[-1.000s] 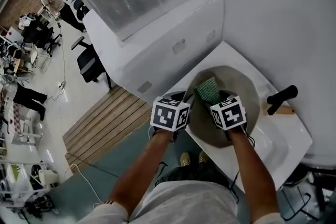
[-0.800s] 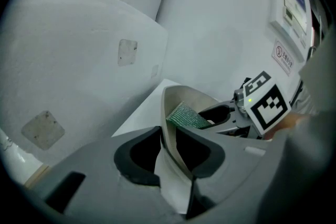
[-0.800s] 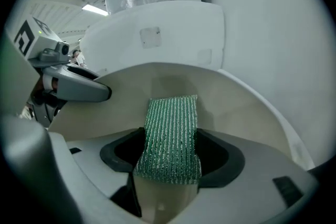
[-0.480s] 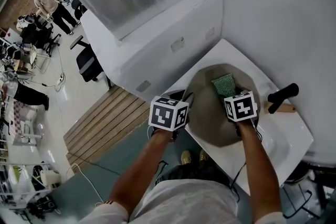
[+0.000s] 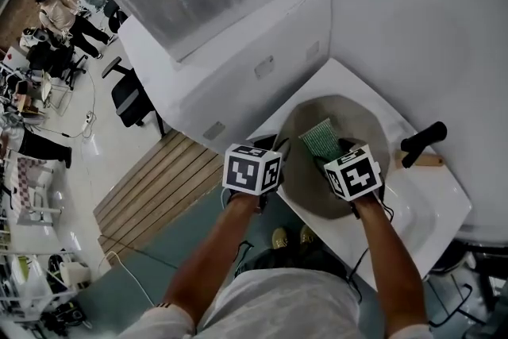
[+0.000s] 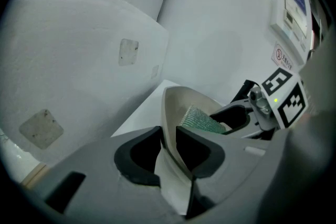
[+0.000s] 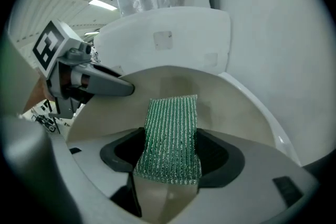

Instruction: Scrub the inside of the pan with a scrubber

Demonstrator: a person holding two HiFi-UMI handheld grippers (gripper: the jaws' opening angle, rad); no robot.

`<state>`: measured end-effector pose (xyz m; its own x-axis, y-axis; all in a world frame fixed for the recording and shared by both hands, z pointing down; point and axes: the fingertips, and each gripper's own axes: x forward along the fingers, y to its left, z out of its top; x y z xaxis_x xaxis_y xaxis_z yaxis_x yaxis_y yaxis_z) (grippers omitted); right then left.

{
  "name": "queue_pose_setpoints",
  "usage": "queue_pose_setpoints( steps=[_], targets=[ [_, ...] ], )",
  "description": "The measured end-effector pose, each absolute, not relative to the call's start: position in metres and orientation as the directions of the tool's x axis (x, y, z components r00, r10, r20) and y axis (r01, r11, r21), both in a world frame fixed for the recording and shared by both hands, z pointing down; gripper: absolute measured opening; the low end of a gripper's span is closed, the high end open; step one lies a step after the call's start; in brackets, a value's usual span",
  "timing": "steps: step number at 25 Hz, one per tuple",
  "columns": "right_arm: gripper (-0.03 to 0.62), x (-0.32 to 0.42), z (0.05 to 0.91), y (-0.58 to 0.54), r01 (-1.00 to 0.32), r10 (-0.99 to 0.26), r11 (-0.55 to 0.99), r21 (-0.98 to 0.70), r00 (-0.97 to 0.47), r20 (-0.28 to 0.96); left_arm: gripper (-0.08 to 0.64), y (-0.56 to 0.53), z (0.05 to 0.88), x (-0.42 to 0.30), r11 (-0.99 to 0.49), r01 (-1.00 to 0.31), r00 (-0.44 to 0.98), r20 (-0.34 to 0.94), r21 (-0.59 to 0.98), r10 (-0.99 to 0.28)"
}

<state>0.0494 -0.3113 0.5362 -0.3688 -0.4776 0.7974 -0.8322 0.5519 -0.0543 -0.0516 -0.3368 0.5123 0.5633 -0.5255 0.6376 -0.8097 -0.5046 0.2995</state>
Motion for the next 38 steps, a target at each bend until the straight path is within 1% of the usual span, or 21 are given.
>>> queue_pose_setpoints(
  steps=[5,11,22,30,33,38],
  targets=[
    [0.304,0.02,0.544,-0.297,-0.804,-0.425,0.587,-0.098,-0.409,0.808,0.103,-0.337,0.512,-0.052,-0.506,-0.809,0.565,0.637,0.3,-0.525],
    [0.304,0.011,0.558,-0.291,-0.807,-0.388,0.579,-0.121,-0.403,0.829,0.103,-0.338,0.511,-0.053,-0.506,-0.808,0.566,0.633,0.302,-0.528],
    [0.304,0.073,0.572,-0.301,-0.873,-0.399,0.486,-0.025,-0.248,0.883,0.103,-0.338,0.51,-0.053,-0.508,-0.808,0.566,0.633,0.299,-0.527],
    [0.304,0.104,0.563,-0.3,-0.889,-0.425,0.457,0.035,-0.184,0.886,0.103,-0.337,0.51,-0.053,-0.51,-0.807,0.567,0.632,0.297,-0.528],
    [0.304,0.097,0.552,-0.293,-0.873,-0.429,0.487,0.025,-0.214,0.878,0.103,-0.337,0.51,-0.053,-0.511,-0.807,0.566,0.633,0.296,-0.528],
    [0.304,0.054,0.529,-0.273,-0.835,-0.401,0.535,-0.126,-0.382,0.833,0.103,-0.338,0.511,-0.053,-0.51,-0.808,0.565,0.632,0.295,-0.53]
  ],
)
